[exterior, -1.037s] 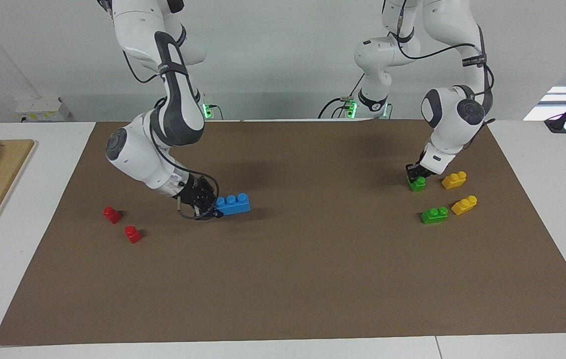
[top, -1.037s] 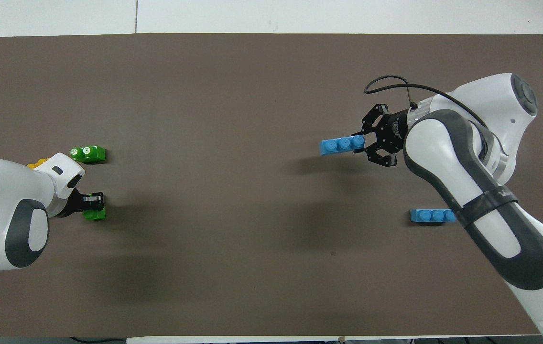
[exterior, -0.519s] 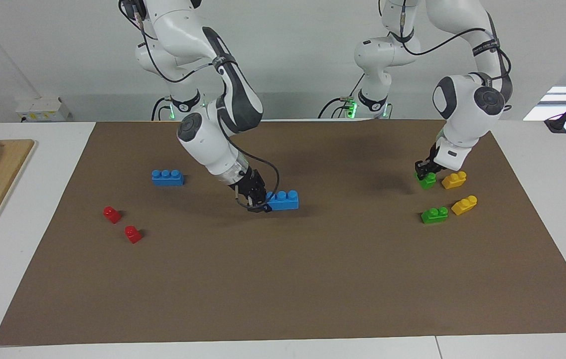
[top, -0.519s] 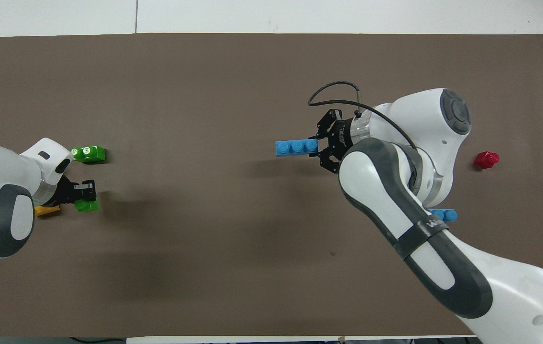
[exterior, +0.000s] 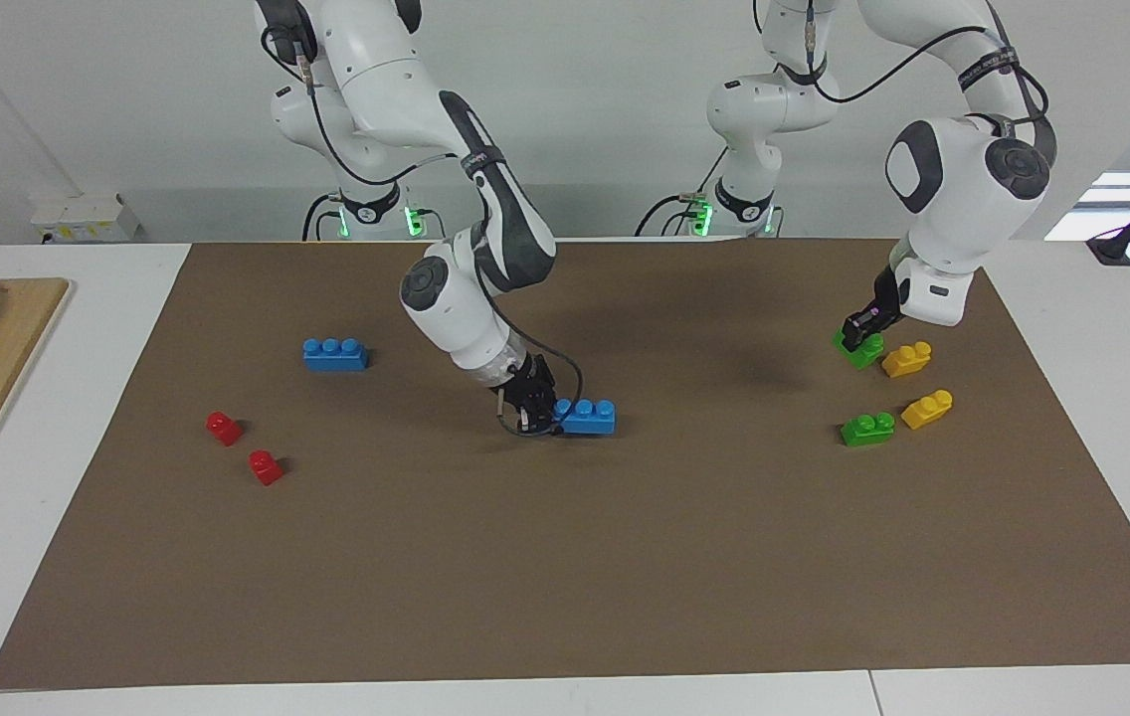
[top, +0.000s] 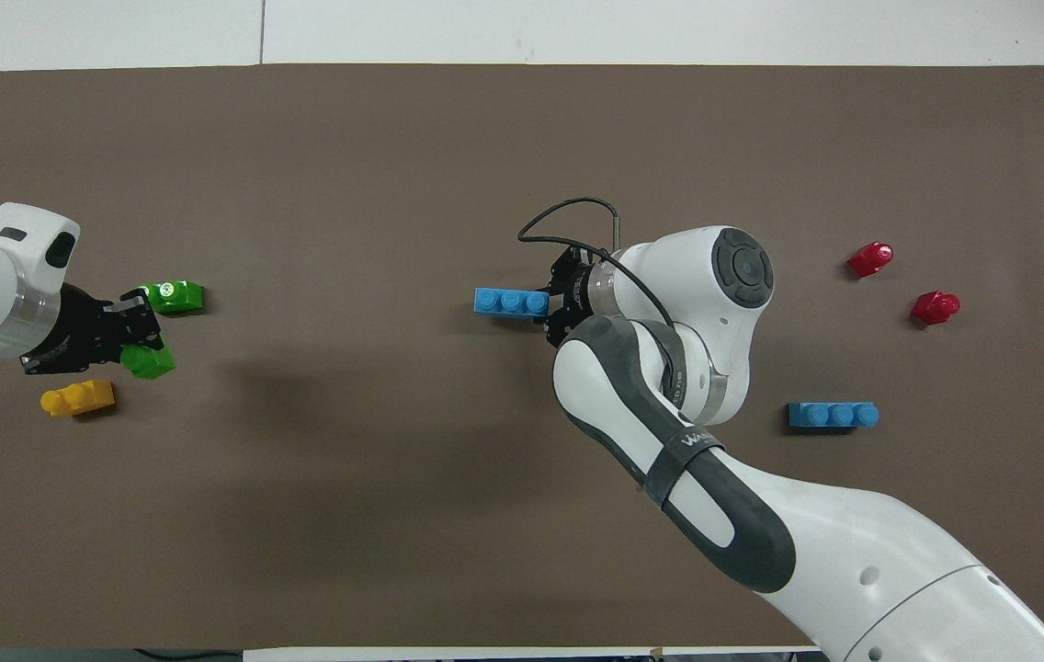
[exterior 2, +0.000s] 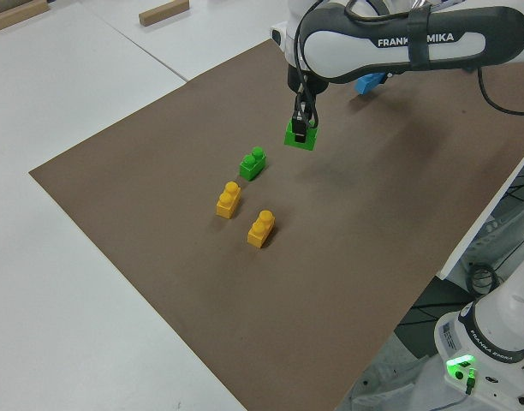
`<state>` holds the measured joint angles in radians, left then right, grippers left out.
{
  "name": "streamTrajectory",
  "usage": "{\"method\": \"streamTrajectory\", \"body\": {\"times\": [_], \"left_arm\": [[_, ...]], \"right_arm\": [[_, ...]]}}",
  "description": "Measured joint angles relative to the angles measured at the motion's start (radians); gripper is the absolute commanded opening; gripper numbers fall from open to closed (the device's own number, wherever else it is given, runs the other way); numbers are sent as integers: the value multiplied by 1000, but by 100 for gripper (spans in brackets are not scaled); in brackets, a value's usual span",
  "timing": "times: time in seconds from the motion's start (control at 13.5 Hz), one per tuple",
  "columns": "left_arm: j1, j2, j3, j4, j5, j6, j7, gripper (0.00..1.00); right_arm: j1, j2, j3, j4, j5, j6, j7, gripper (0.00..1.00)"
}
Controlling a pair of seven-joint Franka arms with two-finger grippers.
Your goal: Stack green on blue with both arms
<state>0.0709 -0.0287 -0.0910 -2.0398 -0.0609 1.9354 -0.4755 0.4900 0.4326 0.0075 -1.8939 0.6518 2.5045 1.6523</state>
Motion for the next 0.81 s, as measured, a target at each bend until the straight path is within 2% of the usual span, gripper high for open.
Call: {"method": "streamTrajectory", "body": {"times": [0.22,0.52,0.81], "left_arm": [[-24,-2,-13,17,-8,-5,-156,0],[-80,-2,-18,33,-10,-5,-466,0],[-178,-2,-20,37,-17,23,-870,0]], "right_arm": [[27,9,0,-12,0,13,-3,0],[46,10,0,-35,0,43,-27,0],[50,7,0,-41,0,60,-66,0]]}}
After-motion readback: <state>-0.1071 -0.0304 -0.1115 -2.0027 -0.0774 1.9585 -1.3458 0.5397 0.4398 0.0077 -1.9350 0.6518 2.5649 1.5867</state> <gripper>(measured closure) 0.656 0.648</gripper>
